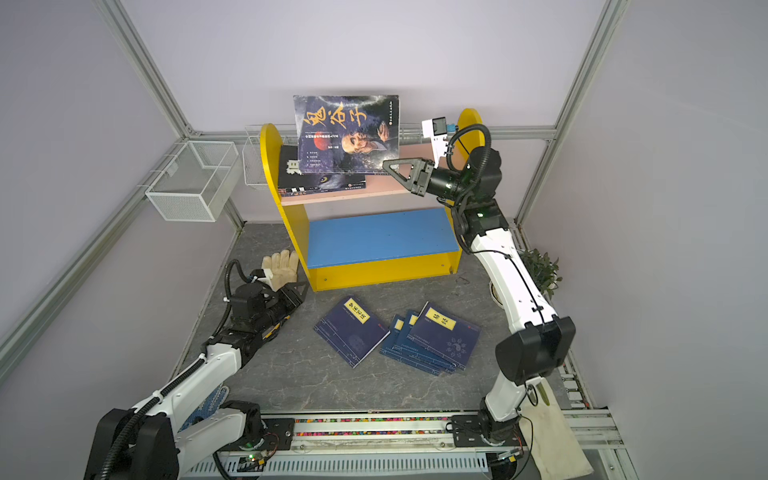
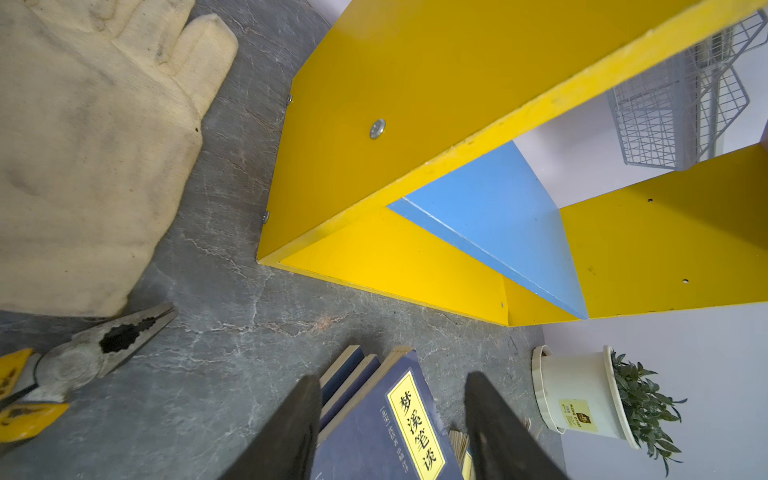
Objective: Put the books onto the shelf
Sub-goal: 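Carry the portrait book up to the pink shelf while the left arm withdraws, then lower the portrait book flat onto the black book with the right gripper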
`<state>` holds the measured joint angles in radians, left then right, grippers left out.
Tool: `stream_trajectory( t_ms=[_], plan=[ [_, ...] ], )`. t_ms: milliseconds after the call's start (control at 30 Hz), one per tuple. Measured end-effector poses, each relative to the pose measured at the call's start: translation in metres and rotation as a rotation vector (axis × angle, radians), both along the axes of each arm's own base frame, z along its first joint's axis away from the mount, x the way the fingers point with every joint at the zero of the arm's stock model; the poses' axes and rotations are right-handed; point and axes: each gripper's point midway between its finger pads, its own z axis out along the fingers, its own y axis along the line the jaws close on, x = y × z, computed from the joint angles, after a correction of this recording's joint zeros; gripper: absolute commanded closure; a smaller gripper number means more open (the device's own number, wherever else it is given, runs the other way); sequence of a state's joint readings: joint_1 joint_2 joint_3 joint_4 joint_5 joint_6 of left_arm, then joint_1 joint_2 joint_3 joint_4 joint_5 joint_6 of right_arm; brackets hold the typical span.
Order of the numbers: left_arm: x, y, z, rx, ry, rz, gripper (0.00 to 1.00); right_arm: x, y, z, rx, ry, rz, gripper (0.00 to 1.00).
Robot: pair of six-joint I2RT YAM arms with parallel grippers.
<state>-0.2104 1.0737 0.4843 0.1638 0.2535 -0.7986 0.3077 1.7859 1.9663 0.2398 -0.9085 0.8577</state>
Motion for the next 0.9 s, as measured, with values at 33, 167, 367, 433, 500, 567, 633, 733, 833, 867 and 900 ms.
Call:
stream_trajectory(
  t_ms=[33, 167, 367, 433, 500, 567, 633, 733, 833, 867, 900],
  plan=[
    [0.0, 0.0, -0.001, 0.001, 0.004, 0.0, 0.44, 0.013, 0.006, -0.005, 0.001, 0.026, 0.001, 0.92],
    [-0.002, 0.0, -0.003, 0.01, 0.012, -0.003, 0.44, 0.043, 0.028, -0.023, -0.004, 0.116, 0.018, 0.92],
    [-0.003, 0.001, -0.006, 0.018, 0.018, -0.006, 0.44, 0.046, 0.056, -0.033, -0.028, 0.208, 0.066, 0.91],
    [-0.003, 0.001, -0.006, 0.02, 0.019, -0.007, 0.44, 0.042, 0.061, -0.034, -0.036, 0.226, 0.079, 0.91],
    [-0.003, 0.001, -0.006, 0.022, 0.02, -0.006, 0.44, 0.039, 0.066, -0.034, -0.04, 0.233, 0.09, 0.9],
    [-0.004, 0.001, -0.006, 0.024, 0.021, -0.005, 0.44, 0.036, 0.068, -0.034, -0.044, 0.238, 0.097, 0.9],
    [-0.004, 0.002, -0.006, 0.027, 0.02, -0.004, 0.44, 0.036, 0.07, -0.036, -0.05, 0.249, 0.099, 0.89],
    [-0.005, 0.002, -0.006, 0.031, 0.022, -0.003, 0.44, 0.037, 0.07, -0.041, -0.065, 0.265, 0.092, 0.89],
    [-0.005, 0.003, -0.007, 0.034, 0.027, 0.0, 0.44, 0.041, 0.071, -0.049, -0.085, 0.28, 0.078, 0.84],
    [-0.005, 0.003, -0.007, 0.035, 0.027, 0.002, 0.44, 0.042, 0.071, -0.051, -0.09, 0.285, 0.073, 0.79],
    [-0.005, 0.004, -0.007, 0.035, 0.028, 0.002, 0.44, 0.044, 0.071, -0.054, -0.097, 0.291, 0.065, 0.71]
  ],
)
